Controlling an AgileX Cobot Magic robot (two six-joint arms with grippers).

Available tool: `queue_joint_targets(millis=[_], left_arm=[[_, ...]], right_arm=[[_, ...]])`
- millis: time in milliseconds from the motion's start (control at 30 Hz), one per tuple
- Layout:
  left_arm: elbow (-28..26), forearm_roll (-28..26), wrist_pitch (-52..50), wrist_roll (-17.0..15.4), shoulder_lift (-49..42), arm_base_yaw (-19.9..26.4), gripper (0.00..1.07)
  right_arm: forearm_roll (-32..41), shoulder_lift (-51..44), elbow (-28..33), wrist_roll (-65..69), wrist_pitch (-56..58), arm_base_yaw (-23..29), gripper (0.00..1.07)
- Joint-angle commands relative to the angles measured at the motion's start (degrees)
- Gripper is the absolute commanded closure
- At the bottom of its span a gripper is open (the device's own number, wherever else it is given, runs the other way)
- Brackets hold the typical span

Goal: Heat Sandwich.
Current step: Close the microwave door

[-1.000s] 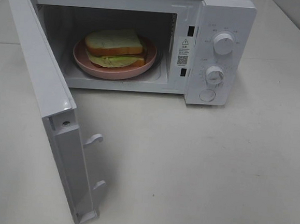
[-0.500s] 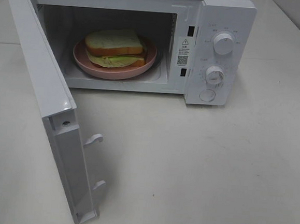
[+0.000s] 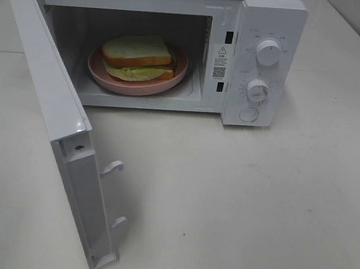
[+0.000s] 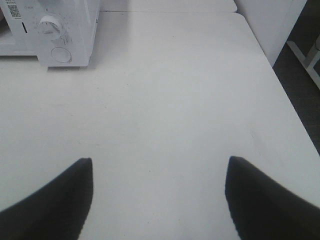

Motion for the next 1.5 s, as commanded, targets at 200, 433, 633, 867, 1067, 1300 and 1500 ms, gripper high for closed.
queue_joint_targets(millis=[200, 433, 633, 867, 1067, 1300, 1500], left_arm=[[0.1, -0.2, -0.1, 0.1, -1.6, -0.1, 0.09], [0.1, -0.2, -0.1, 0.1, -1.6, -0.1, 0.09], [0.1, -0.2, -0.1, 0.1, -1.6, -0.1, 0.09], [0.1, -0.2, -0.1, 0.1, -1.6, -0.1, 0.09], [0.1, -0.2, -0.1, 0.1, -1.6, -0.1, 0.09], [0.1, 0.9, -0.1, -0.2, -1.6, -0.1, 0.09], [0.1, 0.9, -0.1, -0.2, -1.6, -0.1, 0.09]], right_arm=[[-0.1, -1.6, 0.3, 1.0, -0.6, -0.5, 0.36], [-0.1, -1.6, 0.3, 1.1, -0.6, -0.5, 0.36], [-0.1, -1.6, 0.3, 1.1, -0.6, -0.5, 0.36], [-0.1, -1.6, 0.3, 1.1, -0.6, -0.5, 0.36], [-0.1, -1.6, 0.3, 1.1, -0.6, -0.5, 0.36], [-0.1, -1.6, 0.3, 1.1, -0.6, -0.5, 0.36], [-0.1, -1.6, 0.3, 1.1, -0.6, -0.5, 0.37]])
